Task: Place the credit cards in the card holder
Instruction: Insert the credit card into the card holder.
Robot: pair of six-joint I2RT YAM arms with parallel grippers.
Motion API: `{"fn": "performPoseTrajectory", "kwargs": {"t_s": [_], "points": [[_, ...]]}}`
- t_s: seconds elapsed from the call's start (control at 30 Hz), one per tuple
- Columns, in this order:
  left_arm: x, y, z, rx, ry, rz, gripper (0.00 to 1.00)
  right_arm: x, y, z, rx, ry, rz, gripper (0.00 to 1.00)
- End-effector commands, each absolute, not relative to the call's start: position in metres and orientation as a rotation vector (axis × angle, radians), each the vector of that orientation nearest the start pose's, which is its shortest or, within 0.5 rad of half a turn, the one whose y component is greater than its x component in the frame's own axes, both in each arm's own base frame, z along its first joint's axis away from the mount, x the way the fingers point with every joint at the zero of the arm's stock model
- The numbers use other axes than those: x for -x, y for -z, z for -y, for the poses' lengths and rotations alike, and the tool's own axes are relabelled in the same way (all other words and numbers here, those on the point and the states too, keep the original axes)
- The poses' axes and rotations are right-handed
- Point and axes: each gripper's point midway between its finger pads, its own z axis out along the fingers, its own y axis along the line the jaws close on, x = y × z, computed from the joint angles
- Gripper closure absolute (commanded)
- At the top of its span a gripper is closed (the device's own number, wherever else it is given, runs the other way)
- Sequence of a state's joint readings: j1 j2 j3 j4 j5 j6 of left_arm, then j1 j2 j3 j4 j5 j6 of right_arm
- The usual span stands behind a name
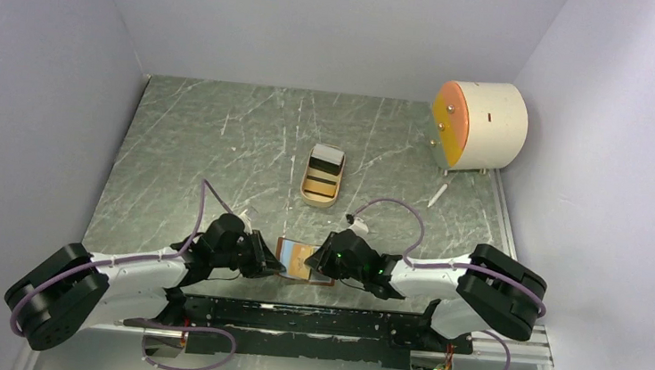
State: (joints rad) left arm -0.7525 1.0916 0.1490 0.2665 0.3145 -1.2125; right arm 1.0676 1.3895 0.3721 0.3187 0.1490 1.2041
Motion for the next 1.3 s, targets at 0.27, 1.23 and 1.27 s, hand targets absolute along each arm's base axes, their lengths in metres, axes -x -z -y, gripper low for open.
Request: {"fn": "performPoseTrajectory", "kwargs": {"t_s": [0.27, 1.23, 1.27], "points": [[-0.122, -0.046, 0.258, 0.304, 1.366, -2.531, 0.77, -0.146, -0.013, -0.314, -0.012, -0.948, -2.460, 0.69], [-0.146, -0.075, 0.257, 0.268, 1.258, -2.425, 0.88, -0.148, -0.010, -0.307, 0.025, -0.954, -2.450, 0.84], [-0.145, -0.077, 0.258, 0.264, 1.271, -2.417, 0.89, -0.149, -0.010, -0.307, 0.031, -0.946, -2.451, 0.84]]}}
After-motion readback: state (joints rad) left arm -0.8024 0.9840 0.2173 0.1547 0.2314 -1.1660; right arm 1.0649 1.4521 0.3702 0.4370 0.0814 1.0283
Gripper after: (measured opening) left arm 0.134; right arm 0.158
